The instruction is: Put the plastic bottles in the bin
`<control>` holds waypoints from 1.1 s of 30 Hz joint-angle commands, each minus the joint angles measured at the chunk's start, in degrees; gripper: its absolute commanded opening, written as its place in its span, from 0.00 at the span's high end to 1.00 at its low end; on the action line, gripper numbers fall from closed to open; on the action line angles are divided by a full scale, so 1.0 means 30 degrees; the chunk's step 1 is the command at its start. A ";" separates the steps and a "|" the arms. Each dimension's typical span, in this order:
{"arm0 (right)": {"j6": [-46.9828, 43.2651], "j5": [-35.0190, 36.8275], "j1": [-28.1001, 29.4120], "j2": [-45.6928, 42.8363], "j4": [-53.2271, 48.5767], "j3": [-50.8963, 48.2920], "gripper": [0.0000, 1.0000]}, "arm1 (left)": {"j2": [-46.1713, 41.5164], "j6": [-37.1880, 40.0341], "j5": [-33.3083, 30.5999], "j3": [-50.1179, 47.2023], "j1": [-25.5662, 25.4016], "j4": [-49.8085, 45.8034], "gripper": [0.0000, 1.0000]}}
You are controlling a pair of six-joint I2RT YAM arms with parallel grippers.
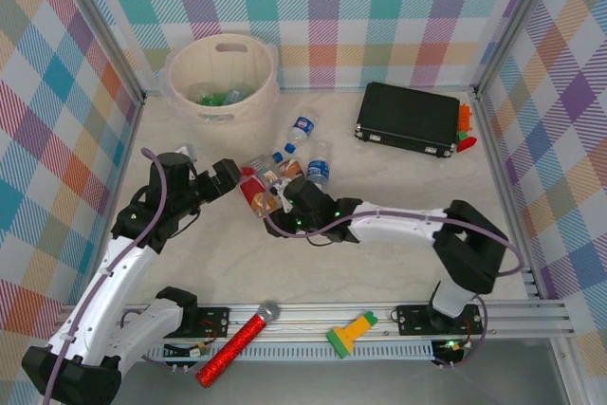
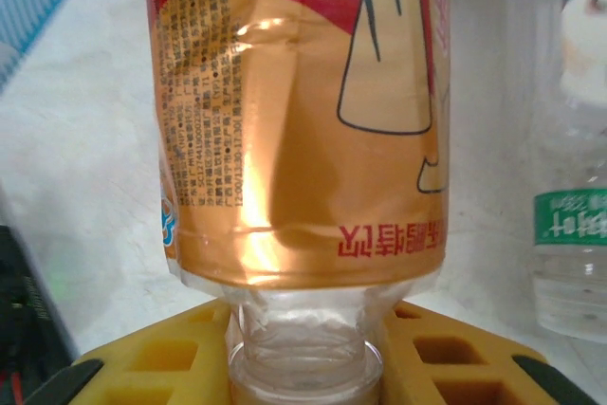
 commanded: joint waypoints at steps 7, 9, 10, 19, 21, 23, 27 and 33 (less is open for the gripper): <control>-0.0689 0.0651 0.0108 -0.4401 0.1318 -0.1371 0.65 | -0.0569 -0.2645 0.4817 -0.1912 -0.0078 0.6392 0.02; -0.0669 0.0424 0.0083 -0.4993 0.1343 -0.1467 0.65 | -0.0518 -0.3229 0.6006 -0.2565 -0.0086 0.8164 0.03; -0.0625 0.0336 0.0094 -0.5233 0.1346 -0.1493 0.64 | -0.0472 -0.3498 0.6474 -0.2823 -0.0086 0.8912 0.03; -0.0224 -0.1154 0.0095 -0.5970 0.1775 -0.1494 0.64 | -0.0328 -0.3996 0.9320 -0.4168 -0.0254 1.2706 0.08; -0.0236 -0.1301 0.0101 -0.5970 0.1802 -0.1443 0.64 | -0.0109 -0.3966 0.9788 -0.4187 -0.0363 1.2940 0.09; -0.0216 -0.1319 0.0083 -0.5889 0.1587 -0.1243 0.64 | -0.0064 -0.3902 0.9972 -0.4189 -0.0492 1.2991 0.09; -0.0157 -0.1429 0.0087 -0.5991 0.1580 -0.1175 0.64 | -0.0103 -0.3620 1.0169 -0.4173 -0.0719 1.3054 0.13; -0.0151 -0.1706 0.0087 -0.6029 0.1490 -0.0905 0.64 | 0.0181 -0.3465 1.0433 -0.4080 -0.1022 1.3107 0.28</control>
